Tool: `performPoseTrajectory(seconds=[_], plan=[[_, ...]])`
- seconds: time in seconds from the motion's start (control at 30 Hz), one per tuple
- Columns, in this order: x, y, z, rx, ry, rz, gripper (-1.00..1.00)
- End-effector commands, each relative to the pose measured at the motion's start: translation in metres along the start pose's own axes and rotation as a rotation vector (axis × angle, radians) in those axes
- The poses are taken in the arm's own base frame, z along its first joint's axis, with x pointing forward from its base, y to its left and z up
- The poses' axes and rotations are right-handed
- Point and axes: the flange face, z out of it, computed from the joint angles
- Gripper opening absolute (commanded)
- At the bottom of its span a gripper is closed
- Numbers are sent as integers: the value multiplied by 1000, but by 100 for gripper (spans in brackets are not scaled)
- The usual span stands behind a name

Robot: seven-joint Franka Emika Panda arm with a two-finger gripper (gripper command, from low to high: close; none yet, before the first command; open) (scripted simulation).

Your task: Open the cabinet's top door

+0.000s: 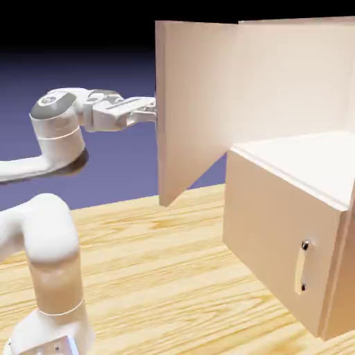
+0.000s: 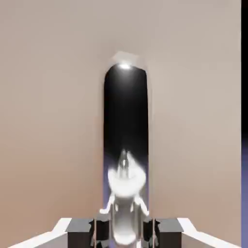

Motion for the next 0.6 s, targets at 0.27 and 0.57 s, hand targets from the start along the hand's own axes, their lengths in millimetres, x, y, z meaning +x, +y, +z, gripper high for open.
performPoseTrajectory(seconds=[0.27,0.57], plan=[[-24,-24,-77,-132,132,0,-100],[-67,-67,-160,-291,291,0,-100]])
